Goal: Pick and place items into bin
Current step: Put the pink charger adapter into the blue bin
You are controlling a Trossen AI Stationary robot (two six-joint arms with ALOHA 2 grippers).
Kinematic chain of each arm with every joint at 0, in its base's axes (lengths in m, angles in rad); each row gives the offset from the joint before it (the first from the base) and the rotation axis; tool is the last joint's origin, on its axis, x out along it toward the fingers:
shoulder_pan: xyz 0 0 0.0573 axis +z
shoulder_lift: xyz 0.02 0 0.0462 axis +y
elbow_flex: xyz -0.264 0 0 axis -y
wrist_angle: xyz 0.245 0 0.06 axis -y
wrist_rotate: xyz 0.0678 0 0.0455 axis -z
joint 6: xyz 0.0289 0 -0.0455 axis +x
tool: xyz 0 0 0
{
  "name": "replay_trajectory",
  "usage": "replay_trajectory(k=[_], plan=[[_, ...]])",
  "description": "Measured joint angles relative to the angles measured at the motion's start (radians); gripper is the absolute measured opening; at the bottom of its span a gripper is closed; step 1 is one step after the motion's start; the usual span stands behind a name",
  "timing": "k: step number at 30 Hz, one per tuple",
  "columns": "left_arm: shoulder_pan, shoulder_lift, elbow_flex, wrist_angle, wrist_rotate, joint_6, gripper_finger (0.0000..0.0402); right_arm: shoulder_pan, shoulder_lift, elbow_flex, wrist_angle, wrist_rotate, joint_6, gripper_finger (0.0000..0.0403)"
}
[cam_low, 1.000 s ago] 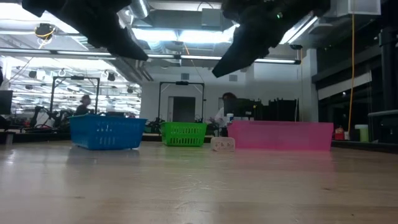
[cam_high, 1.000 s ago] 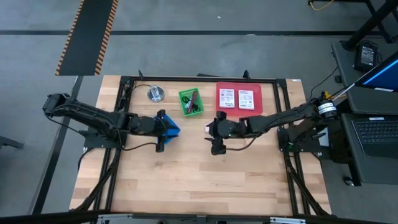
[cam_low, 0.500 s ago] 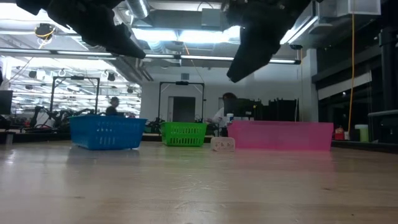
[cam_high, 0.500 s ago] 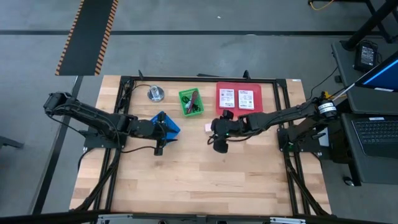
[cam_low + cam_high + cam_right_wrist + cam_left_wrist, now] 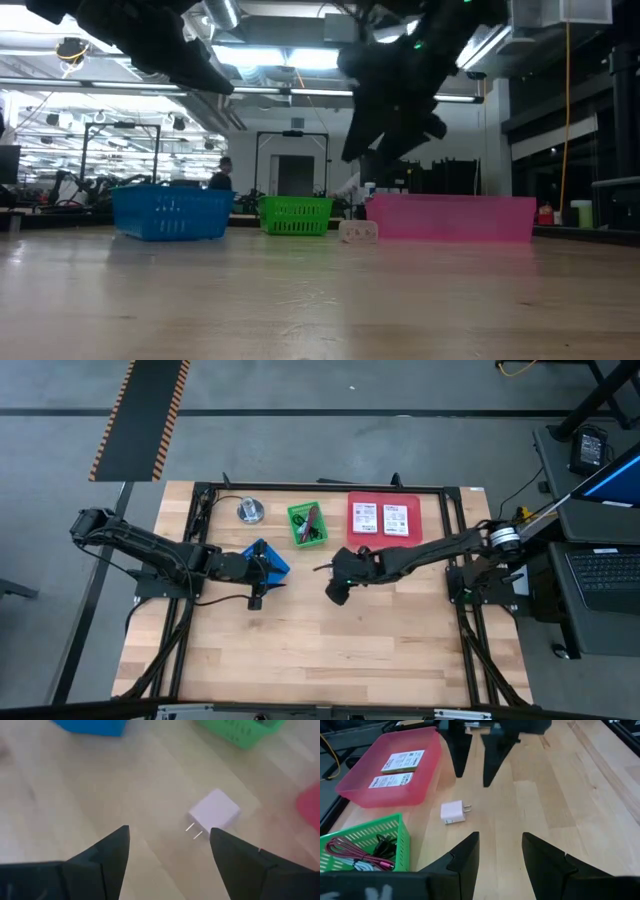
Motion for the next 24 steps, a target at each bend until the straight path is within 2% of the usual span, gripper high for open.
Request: replay_trajectory(k=[4, 9, 15, 24], plan=[[0.000, 0.000, 0.000, 0.000, 0.000, 0.000, 0.0143, -0.034, 0.080, 0.096, -0.089, 0.001, 0.053, 0.0253], [0.000, 0.000, 0.000, -0.010, 0.002, 0.000, 0.0143, -0.082, 0.176, 0.204, -0.267, 0.003, 0.203, 0.0253], [0.000, 0.000, 0.000, -0.019, 0.004, 0.001, 0.0143, -0.109, 0.234, 0.215, -0.228, 0.001, 0.271, 0.0253], [0.000, 0.000, 0.000, -0.045, 0.004, 0.002, 0.0143, -0.109, 0.255, 0.215, -0.222, 0.001, 0.371, 0.0253]])
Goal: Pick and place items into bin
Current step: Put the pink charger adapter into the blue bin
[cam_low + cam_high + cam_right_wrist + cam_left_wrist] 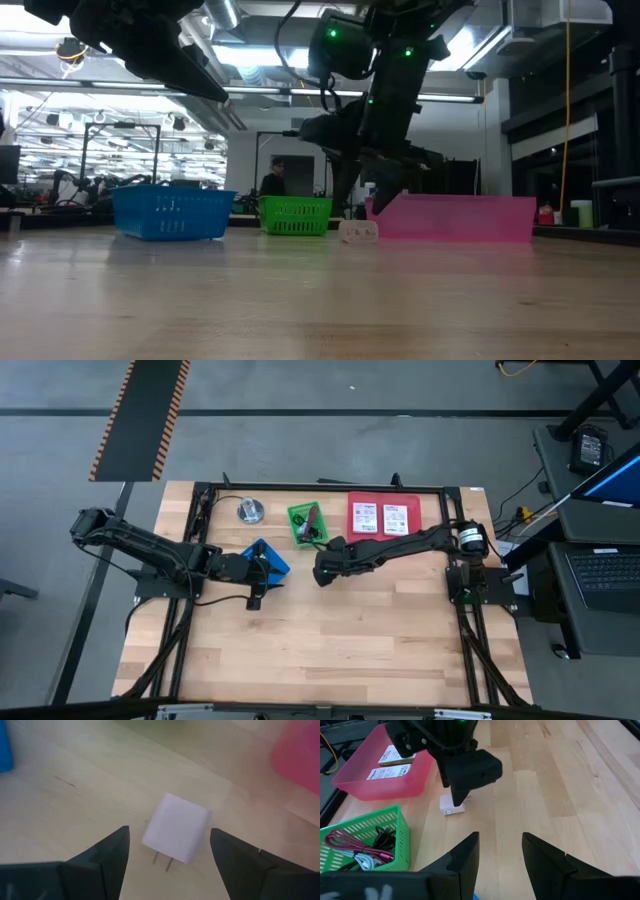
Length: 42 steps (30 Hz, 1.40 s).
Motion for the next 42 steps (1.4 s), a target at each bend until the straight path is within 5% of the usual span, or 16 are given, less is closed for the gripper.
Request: replay_trajectory(k=[30, 42], plan=[[0.000, 0.000, 0.000, -0.001, -0.003, 0.018, 0.0143, 0.001, 0.090, -0.001, -0.029, 0.031, 0.032, 0.0250], [0.000, 0.000, 0.000, -0.001, -0.004, 0.018, 0.0143, 0.000, 0.090, -0.001, -0.030, 0.085, -0.080, 0.0164]])
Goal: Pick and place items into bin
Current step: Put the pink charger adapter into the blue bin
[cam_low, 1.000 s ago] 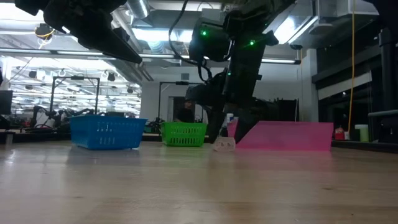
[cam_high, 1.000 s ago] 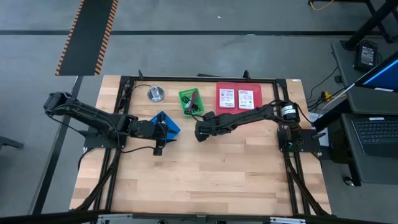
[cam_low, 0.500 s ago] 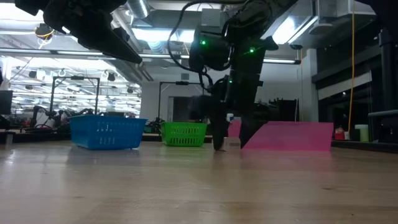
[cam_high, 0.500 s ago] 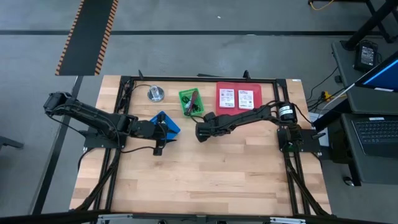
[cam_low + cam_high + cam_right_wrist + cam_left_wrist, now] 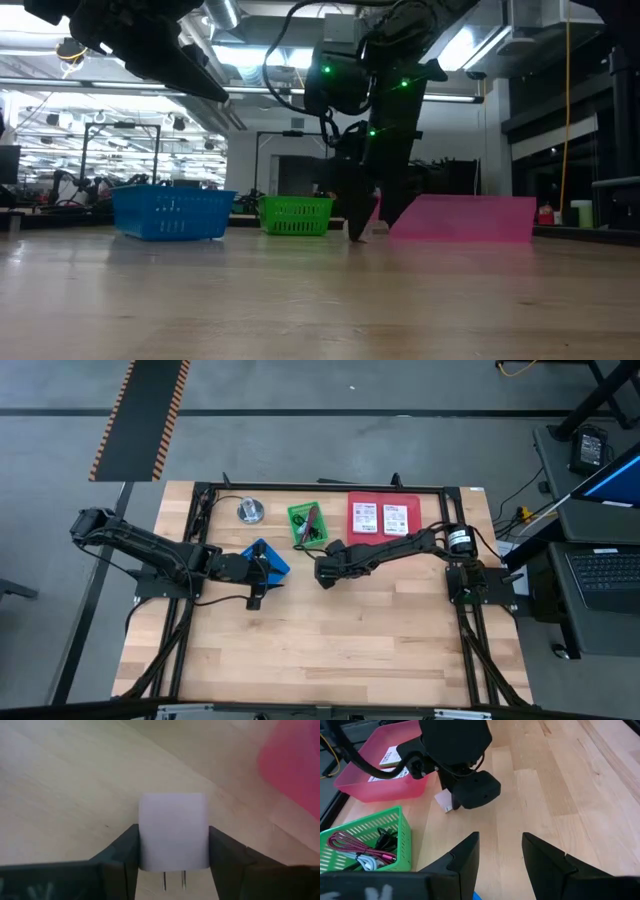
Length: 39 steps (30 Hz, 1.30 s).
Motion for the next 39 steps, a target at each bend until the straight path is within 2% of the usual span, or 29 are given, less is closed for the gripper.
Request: replay_trajectory(k=[7, 12, 28, 31, 39], plan=[[0.000, 0.000, 0.000, 0.000, 0.000, 0.000, 0.0143, 0.005, -0.001, 0.000, 0.006, -0.013, -0.079, 0.0164], [0.000, 0.000, 0.000, 0.000, -0.001, -0.001, 0.0143, 0.015, -0.023, 0.000, 0.040, -0.065, -0.191, 0.0164], [0.000, 0.000, 0.000, -0.011, -0.001, -0.040, 0.0143, 0.100, -0.214, -0.003, 0.212, -0.059, -0.590, 0.0164], [0.000, 0.000, 0.000, -0.010, -0.001, -0.074, 0.0143, 0.134, -0.220, -0.051, 0.318, -0.007, -0.633, 0.0164], [-0.014, 0.000, 0.000, 0.004, 0.000, -0.100, 0.0143, 0.197, -0.268, -0.265, 0.610, -0.003, -0.650, 0.0164]])
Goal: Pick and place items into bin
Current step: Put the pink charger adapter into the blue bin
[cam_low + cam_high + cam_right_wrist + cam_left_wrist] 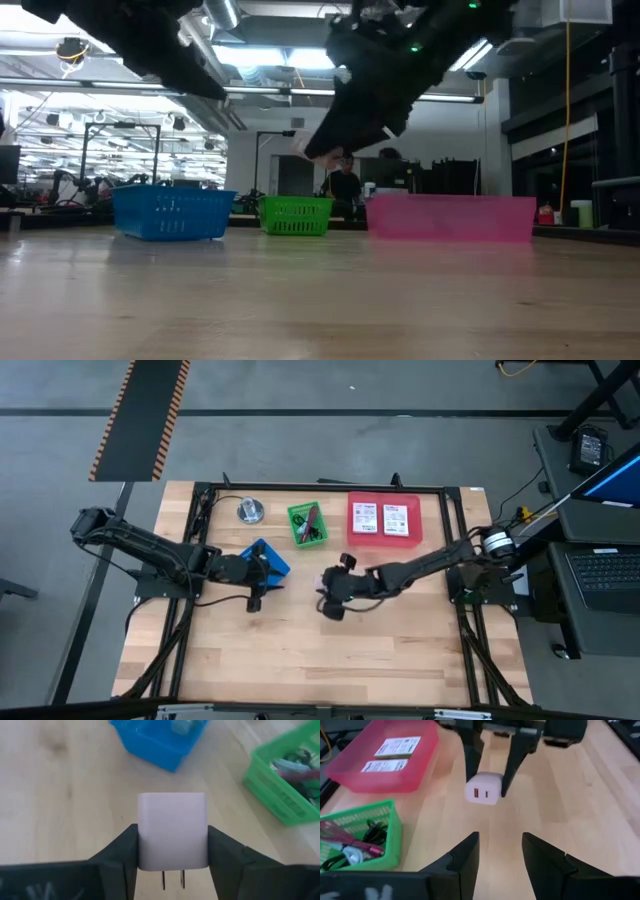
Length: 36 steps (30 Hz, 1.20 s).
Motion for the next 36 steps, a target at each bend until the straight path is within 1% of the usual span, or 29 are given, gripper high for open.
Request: replay_trajectory(k=[5, 11, 15, 20, 23, 28, 31, 36], plan=[[-0.032, 0.001, 0.000, 0.065, 0.000, 0.001, 0.0143, 0.044, -0.067, -0.147, 0.254, -0.003, -0.071, 0.0164], [-0.075, 0.014, 0.000, 0.142, 0.000, 0.001, 0.0143, 0.082, -0.162, -0.348, 0.568, 0.014, -0.117, 0.0164], [-0.091, 0.062, 0.000, 0.228, -0.001, 0.002, 0.0143, 0.108, -0.195, -0.451, 0.755, 0.010, -0.182, 0.0164], [-0.090, 0.161, 0.001, 0.349, -0.030, 0.002, 0.0143, 0.126, -0.195, -0.527, 0.969, 0.012, -0.260, 0.0164], [-0.085, 0.225, 0.001, 0.422, -0.043, 0.003, 0.0143, 0.128, -0.195, -0.553, 1.029, 0.010, -0.285, 0.0164], [-0.082, 0.295, 0.000, 0.493, -0.060, 0.016, 0.0143, 0.127, -0.196, -0.572, 1.097, 0.012, -0.322, 0.0166], [-0.082, 0.308, 0.000, 0.544, -0.071, 0.068, 0.0143, 0.127, -0.196, -0.572, 1.110, 0.012, -0.352, 0.0165], [-0.083, 0.308, 0.000, 0.673, -0.136, 0.118, 0.0143, 0.127, -0.196, -0.572, 1.146, 0.015, -0.389, 0.0165]])
